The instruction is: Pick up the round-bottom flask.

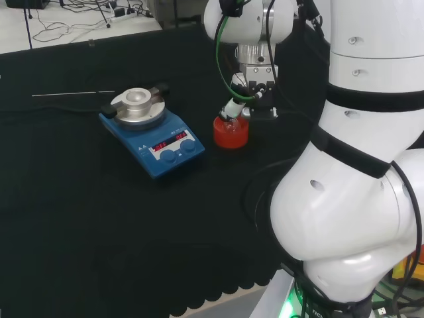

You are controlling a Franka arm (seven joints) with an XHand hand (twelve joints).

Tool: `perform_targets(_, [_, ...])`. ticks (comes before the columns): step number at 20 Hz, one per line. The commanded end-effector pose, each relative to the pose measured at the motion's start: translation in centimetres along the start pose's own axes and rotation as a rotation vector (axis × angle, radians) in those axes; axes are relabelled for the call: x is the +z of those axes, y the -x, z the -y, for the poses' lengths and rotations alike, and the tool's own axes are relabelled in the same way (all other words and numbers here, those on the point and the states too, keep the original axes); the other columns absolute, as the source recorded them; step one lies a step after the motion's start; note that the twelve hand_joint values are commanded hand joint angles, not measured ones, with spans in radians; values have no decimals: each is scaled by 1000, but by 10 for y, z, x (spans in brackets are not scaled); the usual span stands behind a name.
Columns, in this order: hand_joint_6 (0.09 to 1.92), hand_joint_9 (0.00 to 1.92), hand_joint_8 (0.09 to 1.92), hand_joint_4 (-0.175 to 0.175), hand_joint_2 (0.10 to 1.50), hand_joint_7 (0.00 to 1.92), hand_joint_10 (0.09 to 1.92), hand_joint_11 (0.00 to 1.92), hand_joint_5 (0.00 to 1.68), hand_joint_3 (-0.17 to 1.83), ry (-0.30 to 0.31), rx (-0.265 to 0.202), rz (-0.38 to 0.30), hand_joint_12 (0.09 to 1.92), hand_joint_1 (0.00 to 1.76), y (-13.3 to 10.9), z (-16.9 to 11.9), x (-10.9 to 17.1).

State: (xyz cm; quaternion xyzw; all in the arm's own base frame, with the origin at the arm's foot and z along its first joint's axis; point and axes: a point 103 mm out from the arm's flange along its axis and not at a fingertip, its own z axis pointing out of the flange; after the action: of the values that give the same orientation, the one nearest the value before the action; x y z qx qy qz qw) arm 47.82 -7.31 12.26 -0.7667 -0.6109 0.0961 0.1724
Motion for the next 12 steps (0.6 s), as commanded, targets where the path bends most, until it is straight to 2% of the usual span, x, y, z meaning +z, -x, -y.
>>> perform_targets(1, [976, 595, 635, 120, 653, 441, 587, 231, 1137, 798, 46, 16, 32, 1360, 1100, -1, 5, -12])
perform_targets(6, [995, 605, 633, 121, 634, 448, 580, 244, 1139, 836, 55, 16, 29, 1356, 1104, 0, 13, -30])
perform_targets(12, [1001, 607, 633, 97, 623, 445, 577, 248, 1143, 859, 78, 5, 29, 1355, 1111, -5, 27, -53])
